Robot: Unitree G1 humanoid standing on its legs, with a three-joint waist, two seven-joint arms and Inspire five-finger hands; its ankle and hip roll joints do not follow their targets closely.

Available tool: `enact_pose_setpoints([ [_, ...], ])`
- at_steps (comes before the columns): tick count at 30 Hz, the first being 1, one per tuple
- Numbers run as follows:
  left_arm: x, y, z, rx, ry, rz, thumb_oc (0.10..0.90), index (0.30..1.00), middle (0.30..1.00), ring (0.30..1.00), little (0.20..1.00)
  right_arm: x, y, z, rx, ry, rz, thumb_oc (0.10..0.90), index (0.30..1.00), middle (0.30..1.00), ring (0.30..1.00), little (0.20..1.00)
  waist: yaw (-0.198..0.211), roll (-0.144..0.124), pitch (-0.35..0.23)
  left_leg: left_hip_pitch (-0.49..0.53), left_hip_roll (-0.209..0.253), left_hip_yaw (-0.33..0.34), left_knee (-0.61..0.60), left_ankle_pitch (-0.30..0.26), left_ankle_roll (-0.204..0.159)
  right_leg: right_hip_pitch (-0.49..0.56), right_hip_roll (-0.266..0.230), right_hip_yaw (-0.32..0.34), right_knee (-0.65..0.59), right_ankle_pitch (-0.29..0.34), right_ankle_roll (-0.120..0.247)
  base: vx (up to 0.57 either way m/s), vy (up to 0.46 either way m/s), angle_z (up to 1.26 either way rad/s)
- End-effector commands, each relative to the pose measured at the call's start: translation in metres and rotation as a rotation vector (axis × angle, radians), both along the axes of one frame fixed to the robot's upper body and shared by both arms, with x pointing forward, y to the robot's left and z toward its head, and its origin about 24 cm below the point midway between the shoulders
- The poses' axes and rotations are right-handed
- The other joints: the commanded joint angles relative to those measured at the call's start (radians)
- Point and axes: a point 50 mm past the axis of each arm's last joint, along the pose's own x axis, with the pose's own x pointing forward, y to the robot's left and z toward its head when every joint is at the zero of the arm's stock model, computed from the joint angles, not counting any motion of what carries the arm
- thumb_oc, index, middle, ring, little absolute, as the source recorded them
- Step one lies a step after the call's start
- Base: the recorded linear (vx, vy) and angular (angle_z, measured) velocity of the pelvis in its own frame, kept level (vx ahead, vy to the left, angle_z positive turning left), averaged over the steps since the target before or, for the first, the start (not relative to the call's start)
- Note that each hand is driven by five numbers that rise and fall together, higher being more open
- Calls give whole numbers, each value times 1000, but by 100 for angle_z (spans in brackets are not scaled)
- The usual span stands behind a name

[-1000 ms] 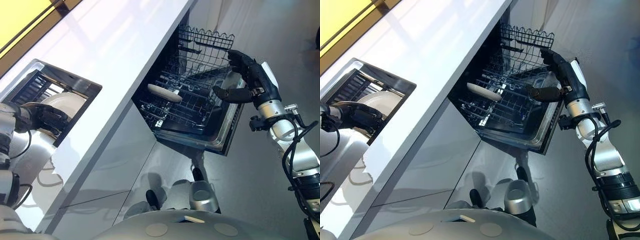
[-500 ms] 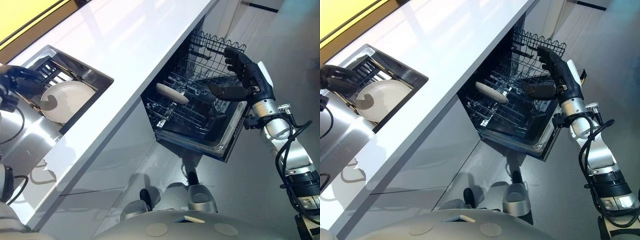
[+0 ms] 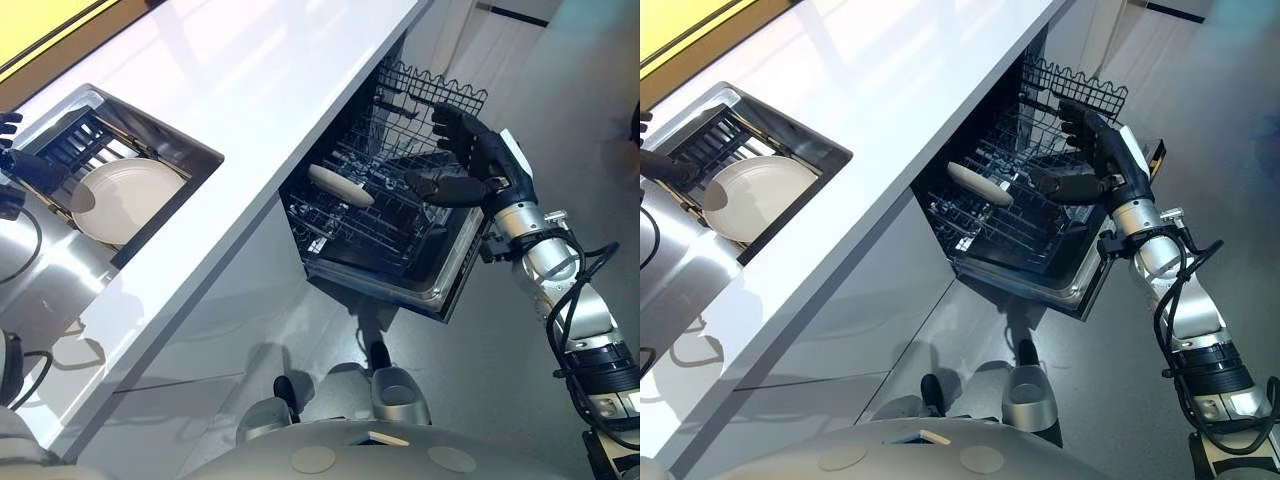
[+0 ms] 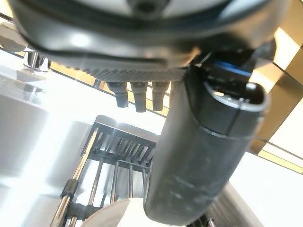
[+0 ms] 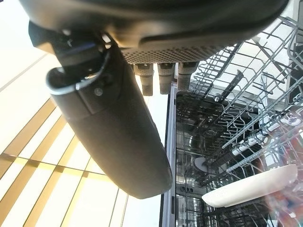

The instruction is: Pick up plates and place into dishwasher.

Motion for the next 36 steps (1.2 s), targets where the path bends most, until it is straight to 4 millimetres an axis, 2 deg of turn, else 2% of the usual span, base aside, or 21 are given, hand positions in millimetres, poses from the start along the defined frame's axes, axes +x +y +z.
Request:
enact_pose_setpoints([
  [1,-4,6,41,125,-113,51,800,900,900,900,900,3,10,46,-8,-213,63,800,900,900,900,900,-35,38,-46,-71,-142,37,28,-60,147,-111,98,10,172,-66,32,-3,93,-3],
  [9,12,-6,34,-42,-75,20,800,900,900,900,900,8,12,54,-40,-232,54,800,900,900,900,900,-64,30,15,-101,-149,70,35,-59,145,-170,86,46,176,-3,40,-16,118,-6],
  [14,21,-12,34,-87,-38,-2,800,900,900,900,900,10,14,56,-57,-238,56,800,900,900,900,900,-81,30,39,-114,-151,84,43,-61,144,-205,79,60,188,25,37,-7,93,1],
  [19,28,-18,26,-138,78,-30,800,900,900,900,900,13,16,59,-67,-242,55,800,900,900,900,900,-94,32,59,-119,-151,90,44,-59,142,-220,72,66,196,42,35,-8,60,6],
  [24,26,-19,10,-234,226,-82,800,900,900,900,900,14,15,61,-67,-250,44,800,900,900,900,900,-92,35,74,-118,-148,88,31,-53,138,-220,67,63,184,50,35,-25,6,2],
  [25,26,-20,7,-254,248,-96,745,853,853,853,845,14,15,62,-66,-251,40,800,900,900,900,900,-91,37,77,-117,-148,86,27,-52,138,-219,67,61,181,50,35,-66,-8,11],
  [27,24,-21,-2,-326,262,-123,712,825,825,825,812,13,14,61,-70,-250,36,800,900,900,900,900,-88,40,82,-110,-147,82,18,-50,137,-210,65,54,173,47,36,-44,-14,17],
  [28,23,-21,-5,-345,272,-130,630,754,754,754,730,12,13,61,-71,-250,34,800,900,900,900,900,-85,42,81,-109,-146,81,15,-49,137,-208,65,52,168,45,36,-39,-28,13],
  [29,22,-21,-8,-366,273,-138,457,606,606,606,557,12,13,60,-71,-249,33,800,900,900,900,900,-82,44,80,-106,-146,77,12,-49,136,-203,64,49,163,44,36,-27,-29,7],
  [30,21,-21,-9,-384,268,-145,361,524,524,524,461,12,12,59,-70,-249,32,800,900,900,900,900,-80,44,79,-105,-146,76,11,-49,136,-201,63,47,160,44,37,-24,-40,9],
  [31,21,-22,-12,-425,250,-161,193,380,380,380,293,11,12,58,-67,-246,29,800,900,900,900,900,-76,46,78,-100,-145,74,8,-50,136,-193,61,42,155,39,37,-11,-35,8],
  [32,20,-23,-14,-448,234,-172,193,380,380,380,293,10,11,57,-64,-243,26,800,900,900,900,900,-75,47,79,-90,-146,68,4,-53,137,-182,60,36,154,28,39,-17,-42,10],
  [33,20,-24,-15,-475,217,-188,100,300,300,300,200,10,10,56,-63,-243,23,800,900,900,900,900,-70,48,74,-92,-145,70,2,-49,135,-181,60,35,148,32,38,-12,-46,7],
  [36,25,-37,-22,-600,136,-264,100,300,300,300,200,8,9,52,-55,-238,9,800,900,900,900,900,-59,53,61,-78,-142,60,-10,-47,134,-165,62,24,139,20,38,-14,-60,3],
])
